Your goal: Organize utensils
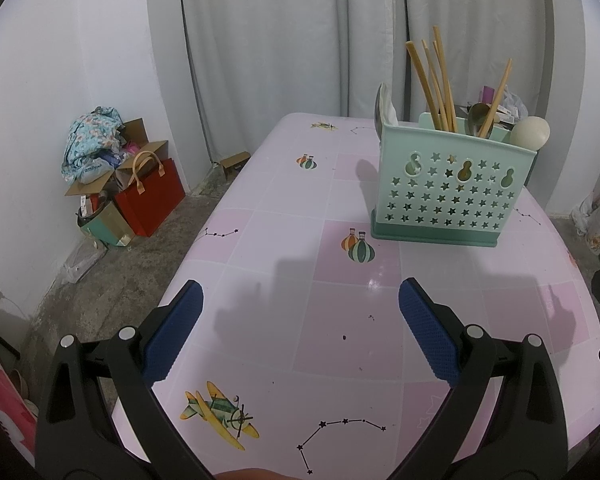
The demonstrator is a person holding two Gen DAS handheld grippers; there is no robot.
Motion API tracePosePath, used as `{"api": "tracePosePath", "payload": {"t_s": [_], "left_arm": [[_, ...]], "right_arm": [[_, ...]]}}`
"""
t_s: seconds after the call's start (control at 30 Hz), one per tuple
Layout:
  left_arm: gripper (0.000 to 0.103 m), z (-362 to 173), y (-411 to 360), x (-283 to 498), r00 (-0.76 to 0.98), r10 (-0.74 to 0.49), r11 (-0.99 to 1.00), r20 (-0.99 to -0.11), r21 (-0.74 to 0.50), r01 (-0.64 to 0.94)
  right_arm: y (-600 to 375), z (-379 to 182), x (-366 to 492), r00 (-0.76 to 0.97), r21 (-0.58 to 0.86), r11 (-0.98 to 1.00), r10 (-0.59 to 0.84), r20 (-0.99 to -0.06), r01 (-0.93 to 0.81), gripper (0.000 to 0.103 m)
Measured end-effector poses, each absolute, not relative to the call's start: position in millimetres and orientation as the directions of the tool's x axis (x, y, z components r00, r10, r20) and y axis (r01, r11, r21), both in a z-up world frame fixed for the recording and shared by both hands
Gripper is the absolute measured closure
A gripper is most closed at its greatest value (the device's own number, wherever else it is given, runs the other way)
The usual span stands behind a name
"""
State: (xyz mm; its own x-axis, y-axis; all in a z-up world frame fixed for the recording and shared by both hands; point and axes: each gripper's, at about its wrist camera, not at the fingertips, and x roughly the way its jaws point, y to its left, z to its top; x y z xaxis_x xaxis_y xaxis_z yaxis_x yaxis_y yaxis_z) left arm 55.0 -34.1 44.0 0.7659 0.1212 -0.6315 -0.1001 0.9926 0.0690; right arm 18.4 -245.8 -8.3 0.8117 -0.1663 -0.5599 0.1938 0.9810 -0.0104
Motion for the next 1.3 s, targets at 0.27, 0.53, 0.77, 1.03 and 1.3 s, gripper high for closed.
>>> {"api": "tracePosePath", "payload": {"t_s": [0.27, 0.53, 0.77, 1.03, 1.3], "left_arm": [[0.008, 43.4, -32.9, 55.8, 0.766, 0.121, 0.993, -0.632, 0.070, -0.100], [0.008, 43.5, -33.0, 54.8, 0.765, 0.119, 0.993, -0.633, 0.068, -0.099], [0.008, 43.9, -32.0, 56.3, 0.765, 0.120, 0.993, -0.633, 0.069, -0.098], [0.008, 44.0, -32.4, 55.6, 0.765, 0.119, 0.993, -0.633, 0.069, -0.098], [0.008, 42.5, -31.3, 55.2, 0.762, 0.116, 0.993, -0.636, 0.066, -0.097]], "right_arm": [[-245.7, -8.2, 18.1, 0.812, -0.012, 0.981, -0.167, -0.559, 0.194, 0.007], [-245.1, -7.8, 17.7, 0.812, -0.011, 0.981, -0.168, -0.559, 0.195, 0.007], [-245.3, -7.6, 17.7, 0.812, -0.011, 0.981, -0.167, -0.559, 0.195, 0.007], [-245.2, -7.3, 17.4, 0.812, -0.011, 0.981, -0.168, -0.559, 0.195, 0.007], [-244.0, -6.3, 17.4, 0.812, -0.010, 0.981, -0.166, -0.559, 0.194, 0.007]]}}
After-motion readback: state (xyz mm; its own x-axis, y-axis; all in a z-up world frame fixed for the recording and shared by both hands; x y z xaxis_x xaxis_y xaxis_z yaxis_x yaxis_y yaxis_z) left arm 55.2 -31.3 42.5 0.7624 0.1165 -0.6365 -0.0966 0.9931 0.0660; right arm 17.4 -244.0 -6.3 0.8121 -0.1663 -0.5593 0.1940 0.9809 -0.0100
